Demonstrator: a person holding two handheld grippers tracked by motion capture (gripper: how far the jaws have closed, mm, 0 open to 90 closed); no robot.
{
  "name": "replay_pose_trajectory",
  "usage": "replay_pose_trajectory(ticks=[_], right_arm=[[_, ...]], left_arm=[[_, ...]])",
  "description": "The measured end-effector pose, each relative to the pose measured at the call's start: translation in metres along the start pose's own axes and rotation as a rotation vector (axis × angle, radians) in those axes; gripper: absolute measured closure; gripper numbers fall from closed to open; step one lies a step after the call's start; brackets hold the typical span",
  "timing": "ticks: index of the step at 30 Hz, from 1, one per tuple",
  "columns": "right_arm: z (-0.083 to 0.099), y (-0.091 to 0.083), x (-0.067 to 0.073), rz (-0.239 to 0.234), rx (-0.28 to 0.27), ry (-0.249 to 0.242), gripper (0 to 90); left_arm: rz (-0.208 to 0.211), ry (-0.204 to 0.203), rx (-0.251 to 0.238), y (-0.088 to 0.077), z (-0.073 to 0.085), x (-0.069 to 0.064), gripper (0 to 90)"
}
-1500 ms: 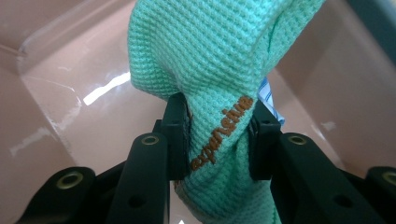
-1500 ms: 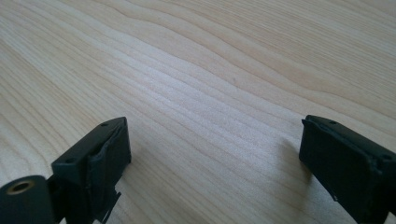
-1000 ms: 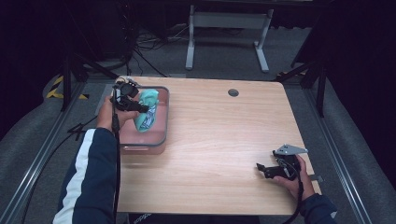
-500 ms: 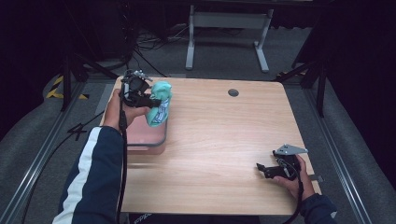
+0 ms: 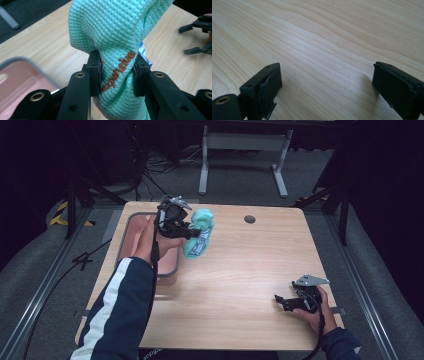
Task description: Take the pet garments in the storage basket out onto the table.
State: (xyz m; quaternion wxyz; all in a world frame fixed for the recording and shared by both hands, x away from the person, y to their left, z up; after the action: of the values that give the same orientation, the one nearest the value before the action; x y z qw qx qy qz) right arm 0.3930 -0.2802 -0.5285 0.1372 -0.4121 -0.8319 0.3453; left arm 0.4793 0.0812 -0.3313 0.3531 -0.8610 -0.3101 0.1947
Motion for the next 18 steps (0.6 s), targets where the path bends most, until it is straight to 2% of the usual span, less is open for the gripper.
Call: replay_pose_trajectory(ticks=[3,6,7,9,11,14,15,17,18], right_arm=[[0.0,0.0,0.0,0.0,0.0,0.0,9.2],[0.0,0.0,0.0,0.0,0.002,-0.003,9.2],[0.0,0.0,0.0,0.0,0.002,-0.003,9.2],[0.0,0.0,0.0,0.0,0.002,-0.004,9.2],[0.0,0.0,0.0,0.0,0.002,-0.004,9.3],[0.0,0.0,0.0,0.0,0.001,-0.002,9.2],[0.0,0.0,0.0,0.0,0.001,-0.002,9.2],[0.0,0.0,0.0,0.0,0.001,-0.002,9.2],[0.0,0.0,0.0,0.0,0.001,-0.002,9.2]], left_arm=[[0.011,0.012,0.017,0.013,-0.003,-0.011,67.0],[0.059,0.017,0.019,0.03,-0.006,-0.027,67.0],[0.059,0.017,0.019,0.03,-0.006,-0.027,67.0],[0.08,0.03,0.055,0.051,-0.005,-0.04,67.0],[0.091,0.031,0.06,0.057,-0.004,-0.044,67.0],[0.115,0.018,0.088,0.079,0.001,-0.055,66.8],[0.115,0.018,0.088,0.079,0.001,-0.055,66.8],[0.128,-0.004,0.086,0.093,0.008,-0.06,66.7],[0.128,-0.004,0.086,0.093,0.008,-0.06,66.7]])
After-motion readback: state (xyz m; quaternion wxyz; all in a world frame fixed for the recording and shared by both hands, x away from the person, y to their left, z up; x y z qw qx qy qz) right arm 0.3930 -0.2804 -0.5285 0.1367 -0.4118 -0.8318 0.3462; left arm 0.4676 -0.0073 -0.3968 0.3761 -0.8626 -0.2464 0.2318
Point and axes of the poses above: each handheld gripper's, and its own axes: y roughly forward along the jaws, z roughly out of its underside, x roughly to its left, the point moved 6 cm from there along y, roughly forward along the jaws, and after that the axes turned 5 degrees about -y, right-handed, at the moved point
